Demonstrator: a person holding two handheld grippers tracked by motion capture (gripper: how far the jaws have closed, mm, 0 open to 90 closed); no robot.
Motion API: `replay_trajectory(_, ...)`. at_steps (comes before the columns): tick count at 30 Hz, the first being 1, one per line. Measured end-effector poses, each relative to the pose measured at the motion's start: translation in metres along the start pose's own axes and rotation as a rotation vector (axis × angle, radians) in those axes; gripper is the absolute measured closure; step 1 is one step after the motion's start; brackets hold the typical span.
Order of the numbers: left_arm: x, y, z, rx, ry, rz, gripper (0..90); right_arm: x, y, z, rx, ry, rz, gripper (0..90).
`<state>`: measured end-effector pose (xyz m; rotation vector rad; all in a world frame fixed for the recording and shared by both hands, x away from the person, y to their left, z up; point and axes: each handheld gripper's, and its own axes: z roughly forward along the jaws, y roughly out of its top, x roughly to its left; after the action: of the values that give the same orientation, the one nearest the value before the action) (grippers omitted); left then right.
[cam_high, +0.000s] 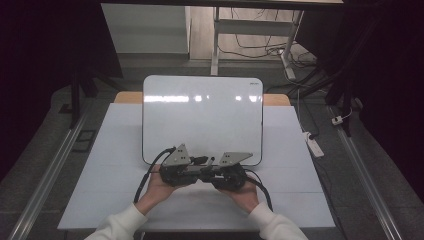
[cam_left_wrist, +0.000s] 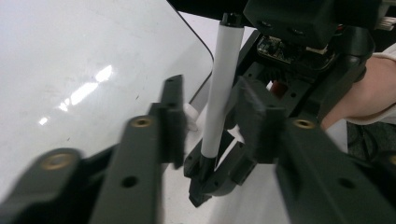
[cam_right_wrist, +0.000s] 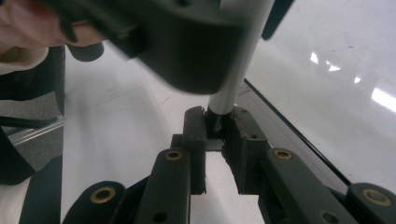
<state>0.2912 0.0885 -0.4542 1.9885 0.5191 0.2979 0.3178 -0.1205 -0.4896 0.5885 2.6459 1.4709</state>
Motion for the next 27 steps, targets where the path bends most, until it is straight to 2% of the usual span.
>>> replay_trajectory(2,0.000,0.000,0.000,-0.003,-0.008,0.009,76.2,0.001,0.000,0.000,0.001,0.003,0.003,77.3)
replay_trajectory(3,-0.001,0.000,0.000,-0.001,0.002,0.019,79.3,0.000,0.000,0.000,0.000,0.005,0.008,77.3)
replay_trajectory(5,-0.001,0.000,0.000,0.003,0.004,0.029,80.8,0.000,0.000,0.000,0.000,0.007,0.012,77.3)
replay_trajectory(9,0.001,0.001,-0.002,-0.001,0.007,0.016,81.3,0.001,0.000,0.000,-0.007,0.006,0.004,75.5)
replay_trajectory(12,0.006,0.001,-0.008,-0.010,0.034,-0.003,81.4,0.003,0.000,-0.005,-0.029,-0.004,0.000,66.3)
replay_trajectory(18,0.029,0.001,-0.027,-0.048,0.097,-0.084,81.4,-0.002,-0.007,-0.030,-0.072,-0.086,0.011,57.9)
replay_trajectory(22,0.046,0.002,-0.038,-0.069,0.130,-0.146,81.3,-0.010,-0.020,-0.050,-0.076,-0.166,0.024,55.1)
replay_trajectory(27,0.068,0.006,-0.048,-0.092,0.171,-0.194,81.3,-0.020,-0.038,-0.078,-0.099,-0.270,0.044,52.0)
